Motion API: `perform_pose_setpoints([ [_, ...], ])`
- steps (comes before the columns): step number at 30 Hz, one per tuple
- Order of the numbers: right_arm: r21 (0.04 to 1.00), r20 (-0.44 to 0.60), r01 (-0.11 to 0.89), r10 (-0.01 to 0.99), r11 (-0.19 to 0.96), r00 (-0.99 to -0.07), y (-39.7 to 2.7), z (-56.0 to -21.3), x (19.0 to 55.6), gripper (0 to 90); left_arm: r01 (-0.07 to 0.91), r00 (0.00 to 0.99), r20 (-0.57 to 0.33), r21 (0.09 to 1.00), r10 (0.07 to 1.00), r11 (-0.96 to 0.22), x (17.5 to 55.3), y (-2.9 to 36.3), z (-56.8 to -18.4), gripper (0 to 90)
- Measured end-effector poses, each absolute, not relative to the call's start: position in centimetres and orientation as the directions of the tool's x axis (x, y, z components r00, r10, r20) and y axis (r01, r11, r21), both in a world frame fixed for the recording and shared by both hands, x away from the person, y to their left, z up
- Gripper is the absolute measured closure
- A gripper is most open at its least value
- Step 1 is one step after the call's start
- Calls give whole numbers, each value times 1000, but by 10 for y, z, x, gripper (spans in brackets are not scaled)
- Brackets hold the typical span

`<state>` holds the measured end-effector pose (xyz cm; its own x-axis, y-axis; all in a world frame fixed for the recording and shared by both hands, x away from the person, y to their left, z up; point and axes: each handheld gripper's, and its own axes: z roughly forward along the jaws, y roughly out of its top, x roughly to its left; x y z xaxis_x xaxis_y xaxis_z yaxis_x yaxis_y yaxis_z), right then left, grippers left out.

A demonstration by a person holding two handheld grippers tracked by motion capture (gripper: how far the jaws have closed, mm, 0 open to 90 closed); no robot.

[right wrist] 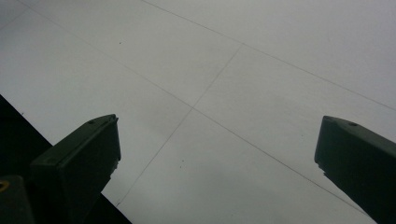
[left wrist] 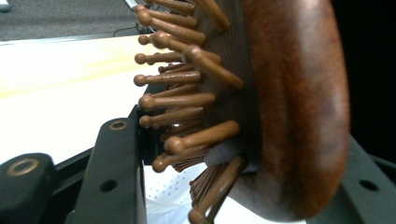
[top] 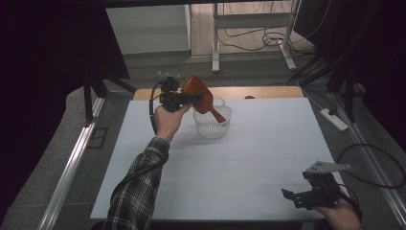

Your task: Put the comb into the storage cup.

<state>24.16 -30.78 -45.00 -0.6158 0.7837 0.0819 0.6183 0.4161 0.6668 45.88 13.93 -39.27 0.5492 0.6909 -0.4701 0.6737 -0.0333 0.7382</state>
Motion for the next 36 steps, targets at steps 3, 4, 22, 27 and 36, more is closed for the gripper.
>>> perform_pose_setpoints([
  [3, 667, 82, 618, 784, 416, -616, -308, -450, 242, 3, 676, 544, -466, 736, 698, -36, 459, 137, -397, 511],
  [4, 668, 81, 617, 783, 417, -617, -308, -450, 242, 3, 679, 543, -466, 733, 699, -38, 459, 136, -398, 511],
  [22, 659, 78, 619, 780, 426, -621, -307, -450, 242, 8, 706, 515, -485, 708, 707, -29, 462, 129, -423, 510],
  [27, 658, 78, 619, 778, 430, -623, -307, -451, 242, 9, 718, 498, -509, 696, 703, -6, 462, 134, -431, 507],
  [36, 651, 77, 623, 779, 433, -622, -306, -451, 242, 9, 741, 468, -553, 670, 689, 35, 464, 143, -442, 484],
])
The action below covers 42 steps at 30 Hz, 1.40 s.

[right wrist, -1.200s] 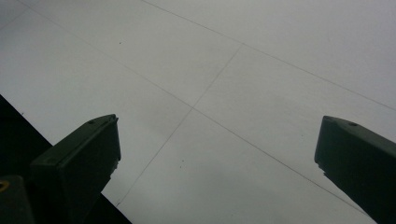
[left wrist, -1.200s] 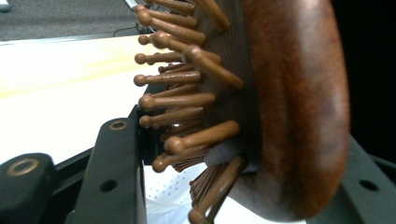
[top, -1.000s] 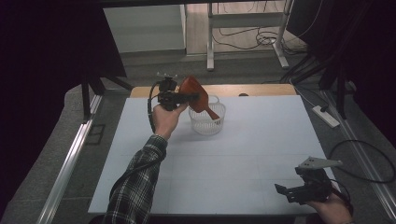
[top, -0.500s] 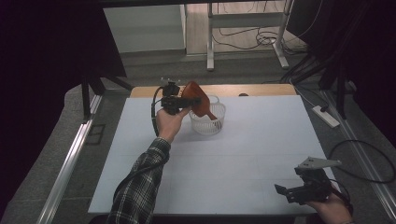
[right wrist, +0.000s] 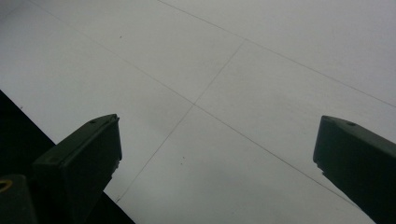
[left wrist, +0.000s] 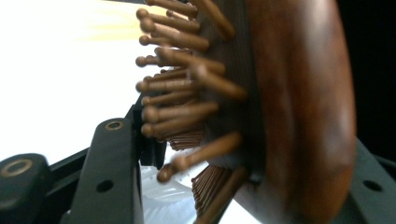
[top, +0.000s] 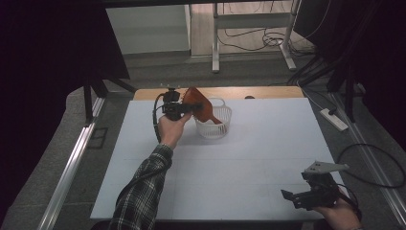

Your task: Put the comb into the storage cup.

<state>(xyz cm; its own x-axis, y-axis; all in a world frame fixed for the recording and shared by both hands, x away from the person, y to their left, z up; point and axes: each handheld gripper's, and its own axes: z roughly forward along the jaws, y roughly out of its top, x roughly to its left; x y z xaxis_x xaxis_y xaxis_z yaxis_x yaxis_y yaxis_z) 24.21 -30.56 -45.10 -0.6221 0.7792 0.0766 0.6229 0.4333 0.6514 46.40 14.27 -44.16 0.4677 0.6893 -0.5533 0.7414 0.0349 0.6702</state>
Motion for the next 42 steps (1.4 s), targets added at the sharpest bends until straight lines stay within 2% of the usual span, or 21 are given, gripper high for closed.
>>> perform_pose_setpoints([
  [11, 648, 71, 623, 779, 439, -623, -305, -451, 242, 12, 745, 451, -567, 665, 689, 59, 465, 150, -449, 433],
  [14, 647, 67, 621, 778, 443, -624, -305, -451, 242, 13, 742, 458, -556, 669, 694, 46, 466, 149, -450, 395],
  [42, 642, 51, 617, 778, 455, -626, -303, -452, 242, 13, 687, 541, -390, 716, 745, -124, 461, 154, -439, 207],
])
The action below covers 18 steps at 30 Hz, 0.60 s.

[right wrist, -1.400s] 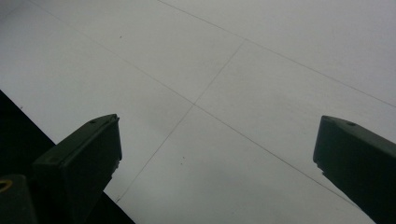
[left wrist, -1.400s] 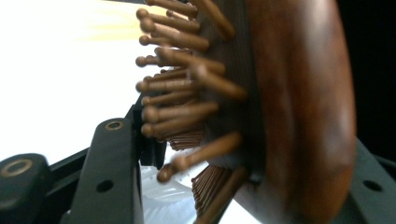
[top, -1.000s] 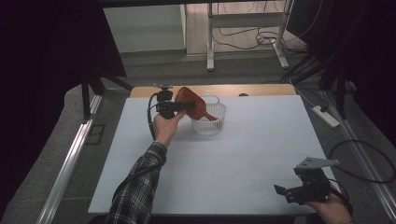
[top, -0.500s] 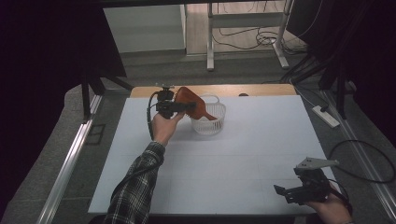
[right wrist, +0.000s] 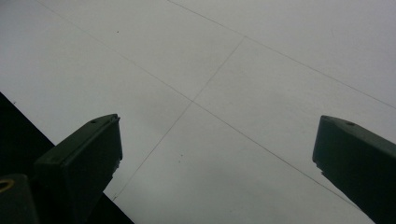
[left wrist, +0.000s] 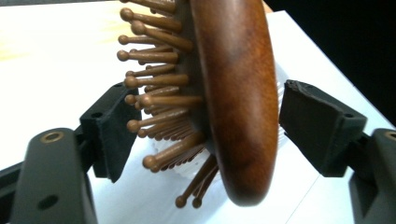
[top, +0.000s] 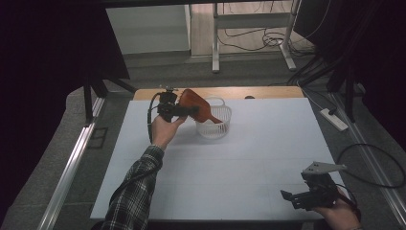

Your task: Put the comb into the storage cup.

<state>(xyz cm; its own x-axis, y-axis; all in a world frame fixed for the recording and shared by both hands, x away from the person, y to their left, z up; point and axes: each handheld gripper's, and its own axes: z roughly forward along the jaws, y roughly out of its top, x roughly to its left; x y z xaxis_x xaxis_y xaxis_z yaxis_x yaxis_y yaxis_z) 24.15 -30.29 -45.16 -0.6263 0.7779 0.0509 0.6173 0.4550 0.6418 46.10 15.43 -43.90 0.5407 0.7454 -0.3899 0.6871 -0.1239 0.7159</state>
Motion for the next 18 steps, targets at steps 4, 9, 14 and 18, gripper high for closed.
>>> perform_pose_setpoints([
  [4, 639, 49, 617, 777, 459, -628, -303, -452, 242, 14, 674, 552, -359, 723, 753, -150, 459, 154, -437, 181],
  [9, 639, 47, 617, 777, 460, -628, -303, -452, 242, 14, 662, 563, -325, 727, 760, -180, 457, 154, -434, 144],
  [14, 639, 44, 615, 776, 462, -629, -302, -452, 242, 14, 657, 577, -316, 728, 753, -198, 455, 155, -432, 126],
  [18, 639, 44, 615, 776, 463, -629, -302, -452, 242, 14, 654, 585, -318, 730, 746, -201, 454, 157, -431, 106],
])
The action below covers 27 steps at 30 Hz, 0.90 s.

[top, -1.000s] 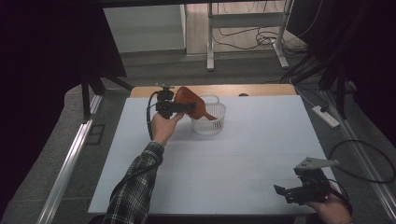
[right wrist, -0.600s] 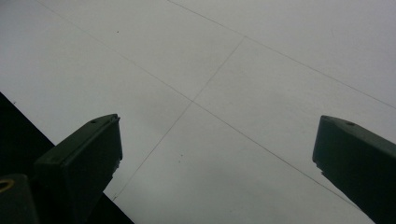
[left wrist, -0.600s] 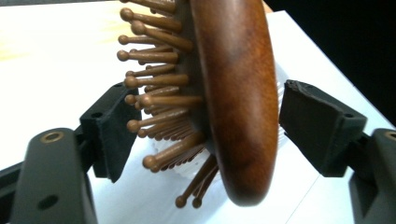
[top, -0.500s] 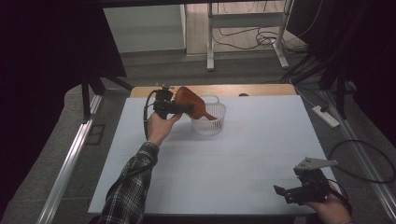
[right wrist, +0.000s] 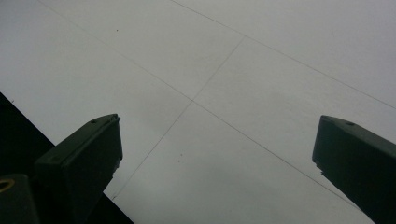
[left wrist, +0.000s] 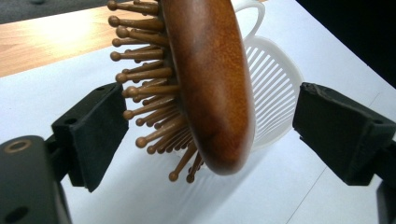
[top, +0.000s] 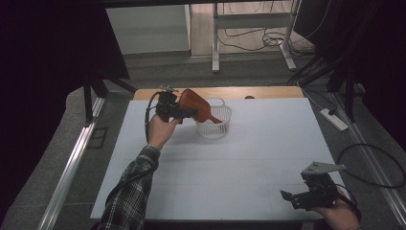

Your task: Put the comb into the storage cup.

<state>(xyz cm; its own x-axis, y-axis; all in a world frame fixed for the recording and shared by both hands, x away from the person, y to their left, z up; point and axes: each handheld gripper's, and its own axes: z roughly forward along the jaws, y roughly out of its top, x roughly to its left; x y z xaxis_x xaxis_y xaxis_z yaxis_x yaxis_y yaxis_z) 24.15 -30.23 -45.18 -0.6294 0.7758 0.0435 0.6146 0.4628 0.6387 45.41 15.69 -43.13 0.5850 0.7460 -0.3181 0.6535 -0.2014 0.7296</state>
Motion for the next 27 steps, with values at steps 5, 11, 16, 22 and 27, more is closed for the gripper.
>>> perform_pose_setpoints([
  [5, 639, 37, 610, 773, 468, -633, -302, -452, 241, 15, 651, 588, -311, 729, 747, -209, 452, 159, -431, 89],
  [11, 638, 31, 607, 773, 473, -634, -301, -452, 241, 14, 631, 601, -274, 739, 751, -235, 449, 161, -430, 58],
  [16, 638, 30, 607, 773, 473, -634, -301, -452, 241, 14, 619, 611, -257, 745, 749, -250, 447, 162, -429, 41],
  [22, 638, 31, 609, 774, 471, -632, -301, -452, 241, 13, 610, 624, -233, 742, 746, -278, 443, 166, -430, 26],
  [27, 638, 31, 609, 775, 471, -632, -301, -452, 241, 13, 595, 632, -227, 755, 741, -276, 440, 170, -431, 13],
])
